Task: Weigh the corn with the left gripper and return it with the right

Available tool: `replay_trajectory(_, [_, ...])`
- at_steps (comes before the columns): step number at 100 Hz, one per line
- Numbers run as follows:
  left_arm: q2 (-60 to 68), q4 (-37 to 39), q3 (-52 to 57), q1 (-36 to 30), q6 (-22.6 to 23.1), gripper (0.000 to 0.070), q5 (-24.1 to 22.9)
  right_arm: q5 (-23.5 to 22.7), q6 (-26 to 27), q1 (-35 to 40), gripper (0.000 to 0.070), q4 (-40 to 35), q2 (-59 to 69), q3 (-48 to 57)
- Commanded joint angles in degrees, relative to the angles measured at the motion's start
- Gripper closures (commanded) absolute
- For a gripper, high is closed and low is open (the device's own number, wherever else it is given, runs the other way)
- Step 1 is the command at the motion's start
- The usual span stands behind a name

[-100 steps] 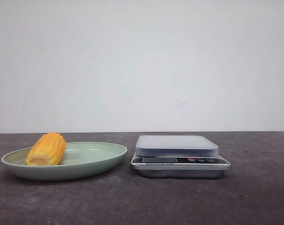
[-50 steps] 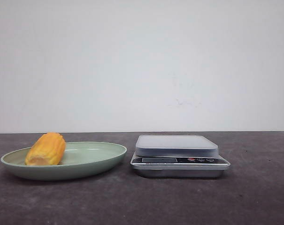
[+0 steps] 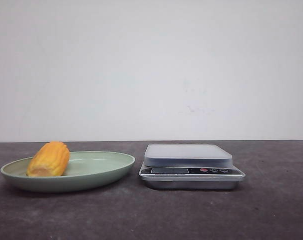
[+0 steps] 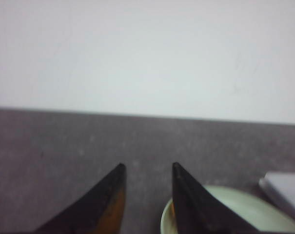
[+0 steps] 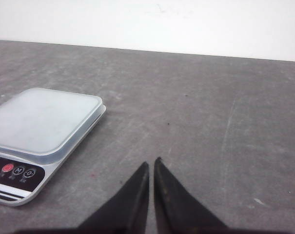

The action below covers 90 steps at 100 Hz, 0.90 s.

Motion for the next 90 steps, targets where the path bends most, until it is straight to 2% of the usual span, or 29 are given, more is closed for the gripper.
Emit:
replay_trajectory(1, [-0.6, 0.8, -1.2, 0.1, -0.3, 0.0546, -0.3, -0.1, 0.4, -0.1, 0.0688, 0.1, 0.0, 0.0])
replay_trajectory(9, [-1.2, 0.7, -3.3, 0.1, -0.3, 0.0546, -1.3, -0.1, 0.4, -0.1, 0.0688, 0.1, 0.0, 0.0])
replay_trajectory(30, [-1.3, -6.7, -3.3, 0.2, 2.2, 0.0546, -4.1, -0.1, 0.4, -0.1, 0.0688, 0.1, 0.0, 0.0])
replay_trajectory(43, [-1.3, -12.8, -3.3, 0.2, 2.1, 0.0546, -6.7, -0.1, 0.4, -0.1, 0.0688, 0.1, 0.0, 0.0])
replay_trajectory(61, [-1.3, -12.6, -3.3, 0.2, 4.9, 0.0546, -6.8, -0.1, 0.4, -0.1, 0.0688, 0.1, 0.0, 0.0])
replay_trajectory(90, [-1.2, -12.5, -3.3, 0.2, 4.6, 0.0546, -6.6, -0.1, 0.4, -0.1, 0.0688, 0.1, 0.0, 0.0])
